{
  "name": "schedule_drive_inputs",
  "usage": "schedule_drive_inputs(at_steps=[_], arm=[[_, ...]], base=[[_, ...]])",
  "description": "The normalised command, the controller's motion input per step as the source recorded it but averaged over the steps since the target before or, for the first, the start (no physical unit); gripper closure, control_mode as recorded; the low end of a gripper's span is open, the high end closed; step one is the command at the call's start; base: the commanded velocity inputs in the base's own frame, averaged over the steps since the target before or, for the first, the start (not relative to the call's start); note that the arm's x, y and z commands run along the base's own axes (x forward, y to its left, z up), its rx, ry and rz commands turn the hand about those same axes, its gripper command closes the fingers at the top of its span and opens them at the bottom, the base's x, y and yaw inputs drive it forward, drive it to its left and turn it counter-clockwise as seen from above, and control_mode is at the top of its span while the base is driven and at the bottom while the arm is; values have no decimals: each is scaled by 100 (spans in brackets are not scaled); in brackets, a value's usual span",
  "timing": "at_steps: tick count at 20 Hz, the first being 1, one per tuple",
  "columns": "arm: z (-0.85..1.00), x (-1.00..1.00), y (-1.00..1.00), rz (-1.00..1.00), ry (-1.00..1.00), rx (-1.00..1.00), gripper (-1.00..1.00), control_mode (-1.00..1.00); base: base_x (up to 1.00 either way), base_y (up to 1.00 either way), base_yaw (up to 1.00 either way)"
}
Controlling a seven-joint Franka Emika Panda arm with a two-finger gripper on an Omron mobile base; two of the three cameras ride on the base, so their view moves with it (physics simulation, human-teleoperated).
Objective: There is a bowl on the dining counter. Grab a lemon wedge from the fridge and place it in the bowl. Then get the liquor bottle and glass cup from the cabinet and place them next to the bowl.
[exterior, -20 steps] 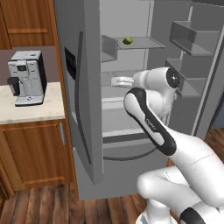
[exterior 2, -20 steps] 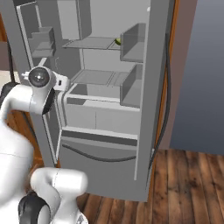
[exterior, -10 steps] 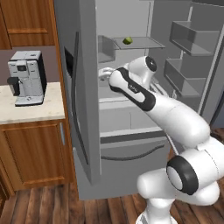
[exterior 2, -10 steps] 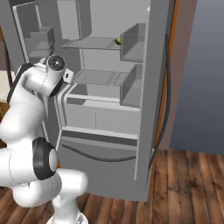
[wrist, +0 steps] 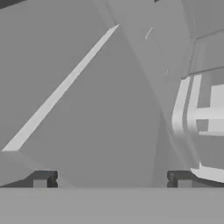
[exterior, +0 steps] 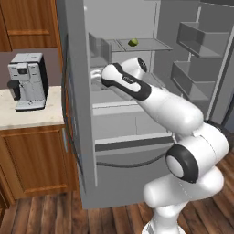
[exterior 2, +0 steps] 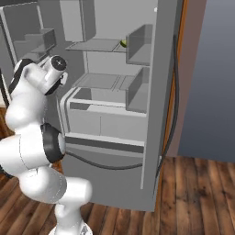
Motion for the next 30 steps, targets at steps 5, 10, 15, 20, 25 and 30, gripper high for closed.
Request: schedule_drive_inputs(at_steps=[5,10,15,20,25,30], arm=[[-3,-43,56,7,-5,0,-100,-100],[14,-69,-22,-3,-15,-3,-100,-100],[42,-53,-91,-16,-10,-10,-100,-100],[46,-34,-100,-23,-1,-11,-100,-100],[60,-21,-98,-28,1,-18,-100,-100],[56,-34,-86,-28,8,-24,-100,-100]], base=[[0,0,0],[0,0,0],[0,0,0],[0,0,0],[0,0,0],[0,0,0]])
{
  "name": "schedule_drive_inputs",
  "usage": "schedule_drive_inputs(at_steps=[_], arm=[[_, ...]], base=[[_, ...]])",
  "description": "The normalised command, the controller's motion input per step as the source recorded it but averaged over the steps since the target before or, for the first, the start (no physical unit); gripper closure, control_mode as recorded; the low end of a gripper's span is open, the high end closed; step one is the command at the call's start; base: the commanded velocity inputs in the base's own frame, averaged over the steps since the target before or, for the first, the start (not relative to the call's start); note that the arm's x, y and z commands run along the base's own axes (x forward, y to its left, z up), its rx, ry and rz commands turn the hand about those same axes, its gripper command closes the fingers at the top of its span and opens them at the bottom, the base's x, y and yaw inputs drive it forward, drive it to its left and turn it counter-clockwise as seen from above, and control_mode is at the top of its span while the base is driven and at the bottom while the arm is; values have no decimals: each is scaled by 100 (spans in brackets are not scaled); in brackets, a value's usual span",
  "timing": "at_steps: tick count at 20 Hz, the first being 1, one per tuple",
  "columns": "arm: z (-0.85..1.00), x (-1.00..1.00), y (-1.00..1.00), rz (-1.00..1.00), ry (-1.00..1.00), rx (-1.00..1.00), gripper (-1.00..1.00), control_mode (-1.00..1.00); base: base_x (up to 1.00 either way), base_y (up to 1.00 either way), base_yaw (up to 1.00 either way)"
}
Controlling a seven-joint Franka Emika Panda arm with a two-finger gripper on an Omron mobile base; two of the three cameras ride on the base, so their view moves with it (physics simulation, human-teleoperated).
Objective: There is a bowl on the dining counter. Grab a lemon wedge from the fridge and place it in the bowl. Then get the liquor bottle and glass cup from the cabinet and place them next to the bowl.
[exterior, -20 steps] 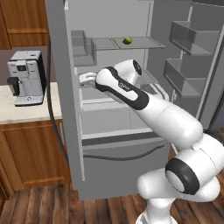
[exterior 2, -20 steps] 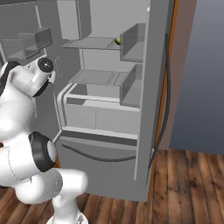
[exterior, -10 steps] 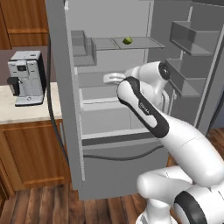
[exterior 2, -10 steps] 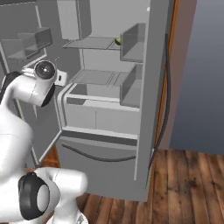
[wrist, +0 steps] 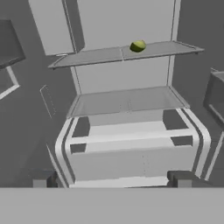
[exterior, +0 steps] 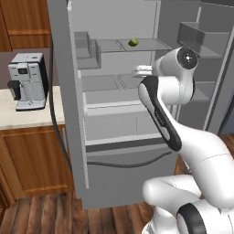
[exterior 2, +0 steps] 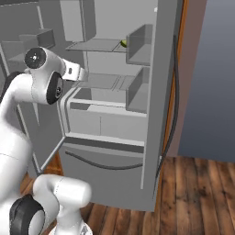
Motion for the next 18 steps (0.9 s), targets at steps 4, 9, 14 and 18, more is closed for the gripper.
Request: schedule_drive_inputs(at_steps=[4,9,14,18], arm=[[23,-45,-63,-20,10,-17,-100,-100],[0,-63,-35,-8,11,-5,-100,-100],[0,-84,-5,-2,12,0,-100,-100],[0,-79,0,0,12,0,-100,-100]], base=[[0,0,0],[0,0,0],[0,0,0],[0,0,0]])
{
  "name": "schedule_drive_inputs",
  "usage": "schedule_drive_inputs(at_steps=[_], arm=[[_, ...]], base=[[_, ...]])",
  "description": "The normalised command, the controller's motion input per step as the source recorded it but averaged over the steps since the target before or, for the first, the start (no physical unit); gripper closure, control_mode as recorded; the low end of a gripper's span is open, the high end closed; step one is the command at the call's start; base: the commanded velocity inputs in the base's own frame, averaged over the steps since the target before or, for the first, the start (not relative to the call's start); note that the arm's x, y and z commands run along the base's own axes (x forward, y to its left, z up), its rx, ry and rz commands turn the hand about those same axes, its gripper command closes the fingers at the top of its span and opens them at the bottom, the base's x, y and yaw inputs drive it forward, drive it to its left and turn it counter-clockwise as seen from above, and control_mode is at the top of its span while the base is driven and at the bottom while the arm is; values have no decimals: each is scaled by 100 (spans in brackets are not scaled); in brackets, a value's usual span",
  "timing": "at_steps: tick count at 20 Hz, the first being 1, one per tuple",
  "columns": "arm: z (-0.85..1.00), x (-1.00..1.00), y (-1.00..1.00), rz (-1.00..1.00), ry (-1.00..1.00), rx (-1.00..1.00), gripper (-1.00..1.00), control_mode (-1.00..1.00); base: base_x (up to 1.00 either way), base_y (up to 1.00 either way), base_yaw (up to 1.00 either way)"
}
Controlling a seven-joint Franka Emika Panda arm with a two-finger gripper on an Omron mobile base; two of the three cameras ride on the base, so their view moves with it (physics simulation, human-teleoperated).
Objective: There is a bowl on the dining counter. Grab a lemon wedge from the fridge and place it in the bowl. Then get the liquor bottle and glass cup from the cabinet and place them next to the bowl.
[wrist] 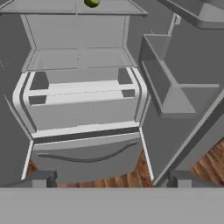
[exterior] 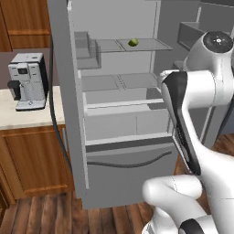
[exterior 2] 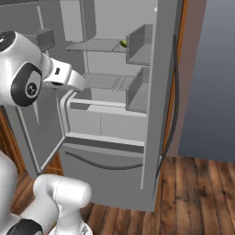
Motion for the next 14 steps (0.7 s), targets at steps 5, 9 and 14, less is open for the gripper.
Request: schedule_drive_inputs(at_steps=[5,9,14], arm=[[0,-75,0,0,8,0,-100,-100],[-1,-52,9,0,11,0,-100,-100],[-3,-4,9,8,7,0,-100,-100]], base=[[0,0,0],[0,0,0],[0,0,0]])
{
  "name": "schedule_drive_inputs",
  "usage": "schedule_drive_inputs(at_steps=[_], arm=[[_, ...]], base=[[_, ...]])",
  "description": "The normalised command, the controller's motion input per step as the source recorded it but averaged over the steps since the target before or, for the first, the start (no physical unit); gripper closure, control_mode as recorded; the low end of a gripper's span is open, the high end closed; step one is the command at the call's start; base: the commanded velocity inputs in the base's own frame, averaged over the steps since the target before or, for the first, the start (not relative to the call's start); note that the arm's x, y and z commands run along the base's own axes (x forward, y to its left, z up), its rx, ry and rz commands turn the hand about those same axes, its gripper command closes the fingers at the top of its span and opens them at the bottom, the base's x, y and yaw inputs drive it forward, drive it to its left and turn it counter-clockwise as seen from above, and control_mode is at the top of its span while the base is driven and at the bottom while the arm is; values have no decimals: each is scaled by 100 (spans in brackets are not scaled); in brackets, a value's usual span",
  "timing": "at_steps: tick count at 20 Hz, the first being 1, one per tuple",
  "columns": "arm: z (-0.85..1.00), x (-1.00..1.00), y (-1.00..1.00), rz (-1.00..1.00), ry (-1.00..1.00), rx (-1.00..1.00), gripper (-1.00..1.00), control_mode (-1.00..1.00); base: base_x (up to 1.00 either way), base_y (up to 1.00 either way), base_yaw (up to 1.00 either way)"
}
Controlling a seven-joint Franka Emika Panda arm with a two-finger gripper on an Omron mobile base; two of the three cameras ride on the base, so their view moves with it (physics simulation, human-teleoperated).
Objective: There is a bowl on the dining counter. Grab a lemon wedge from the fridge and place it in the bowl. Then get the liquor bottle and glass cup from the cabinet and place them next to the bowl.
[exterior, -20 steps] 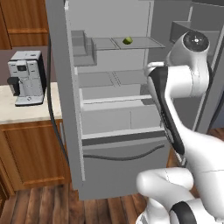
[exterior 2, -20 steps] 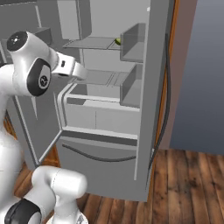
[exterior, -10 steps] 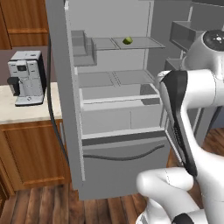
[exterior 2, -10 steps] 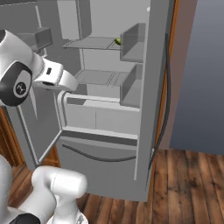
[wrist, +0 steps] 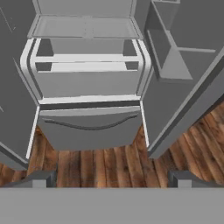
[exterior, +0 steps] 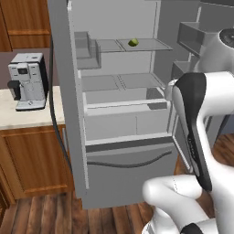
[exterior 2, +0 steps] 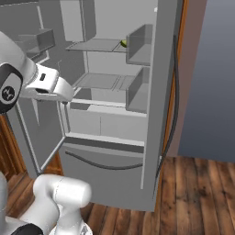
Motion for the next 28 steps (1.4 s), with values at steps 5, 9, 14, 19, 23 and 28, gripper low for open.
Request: schedule_drive_inputs(at_steps=[5,9,14,19,23,28], arm=[[0,0,1,2,2,0,-100,100],[0,0,0,0,0,0,-100,100],[0,0,0,0,0,0,-100,100],[0,0,0,0,0,0,-100,100],[0,0,0,0,0,0,-100,100],[2,3,0,0,-5,0,-100,-100]], base=[[8,0,0],[77,0,1],[100,0,0],[100,0,0],[97,0,0],[38,0,0]])
